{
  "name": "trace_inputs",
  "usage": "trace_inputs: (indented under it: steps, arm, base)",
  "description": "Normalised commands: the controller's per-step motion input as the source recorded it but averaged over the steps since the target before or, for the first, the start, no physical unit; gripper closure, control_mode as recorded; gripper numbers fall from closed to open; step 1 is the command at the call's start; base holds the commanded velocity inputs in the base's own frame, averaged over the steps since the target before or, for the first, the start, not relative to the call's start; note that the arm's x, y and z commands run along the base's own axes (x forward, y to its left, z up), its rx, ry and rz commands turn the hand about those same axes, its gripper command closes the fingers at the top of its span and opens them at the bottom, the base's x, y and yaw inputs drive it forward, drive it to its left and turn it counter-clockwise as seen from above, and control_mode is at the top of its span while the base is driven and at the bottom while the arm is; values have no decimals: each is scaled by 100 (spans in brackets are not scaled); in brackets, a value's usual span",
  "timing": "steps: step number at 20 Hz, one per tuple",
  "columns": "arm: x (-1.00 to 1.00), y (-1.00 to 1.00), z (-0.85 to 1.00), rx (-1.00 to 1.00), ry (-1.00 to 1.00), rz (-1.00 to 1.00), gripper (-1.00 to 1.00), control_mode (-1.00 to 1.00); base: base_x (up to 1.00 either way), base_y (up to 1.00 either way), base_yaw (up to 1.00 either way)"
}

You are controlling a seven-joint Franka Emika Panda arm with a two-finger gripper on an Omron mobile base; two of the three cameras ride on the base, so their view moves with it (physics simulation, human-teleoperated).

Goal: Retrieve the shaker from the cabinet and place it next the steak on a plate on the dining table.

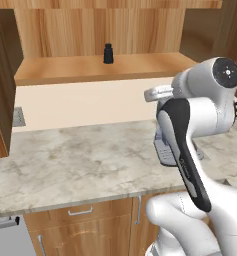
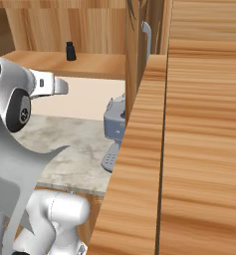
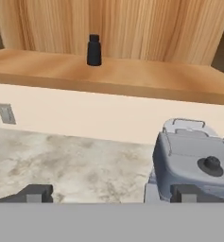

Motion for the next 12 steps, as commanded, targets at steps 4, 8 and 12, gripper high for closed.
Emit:
trace_inputs:
  steps: [4, 8, 12]
  arm:
    - [8, 22, 36, -1, -17, 0, -100, -100]
    - [14, 16, 31, 0, -14, 4, -100, -100]
    - [32, 10, 27, 0, -3, 0, -100, -100]
  base:
    - [0, 0, 0]
    - [0, 0, 0]
    - [0, 0, 0]
